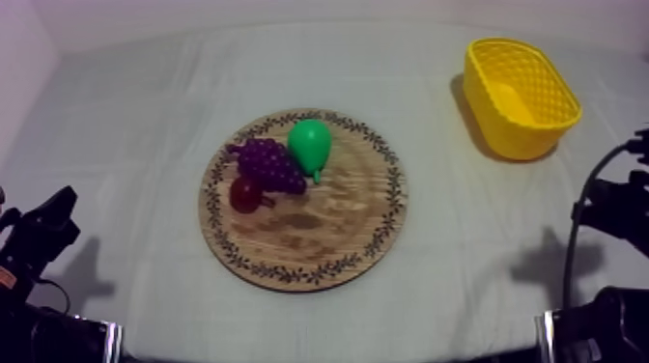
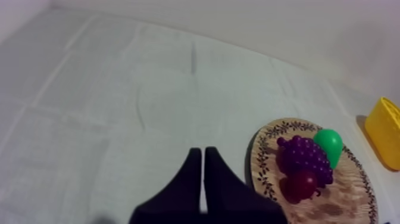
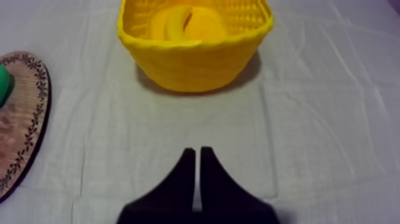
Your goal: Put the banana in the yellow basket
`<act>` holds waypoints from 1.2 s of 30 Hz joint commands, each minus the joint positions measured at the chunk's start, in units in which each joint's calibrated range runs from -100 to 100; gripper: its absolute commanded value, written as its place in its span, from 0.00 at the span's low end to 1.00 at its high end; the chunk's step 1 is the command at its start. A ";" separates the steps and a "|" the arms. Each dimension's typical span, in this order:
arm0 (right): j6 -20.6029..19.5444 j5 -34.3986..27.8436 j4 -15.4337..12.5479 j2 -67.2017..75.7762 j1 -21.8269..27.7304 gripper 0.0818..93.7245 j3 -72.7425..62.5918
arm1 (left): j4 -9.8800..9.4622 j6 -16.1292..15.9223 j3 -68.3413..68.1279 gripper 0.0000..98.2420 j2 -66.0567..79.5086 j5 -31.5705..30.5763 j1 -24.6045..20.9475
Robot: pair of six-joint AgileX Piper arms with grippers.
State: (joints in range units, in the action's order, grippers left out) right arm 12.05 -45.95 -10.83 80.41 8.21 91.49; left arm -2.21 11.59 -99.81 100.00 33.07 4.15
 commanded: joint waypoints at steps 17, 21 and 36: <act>-9.63 3.09 7.45 15.34 -1.01 0.01 6.51 | 0.04 -0.01 0.03 0.00 0.00 -0.01 0.01; -10.33 5.56 8.91 15.35 -1.01 0.01 7.50 | 0.04 0.00 0.03 0.00 0.00 -0.01 0.01; -0.15 7.79 9.34 15.35 -1.01 0.01 8.18 | 0.04 0.01 0.03 0.00 0.00 -0.01 0.01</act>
State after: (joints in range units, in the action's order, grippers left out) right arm 11.46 -38.10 -1.50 95.72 7.20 99.62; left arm -2.21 11.59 -99.81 100.00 33.07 4.15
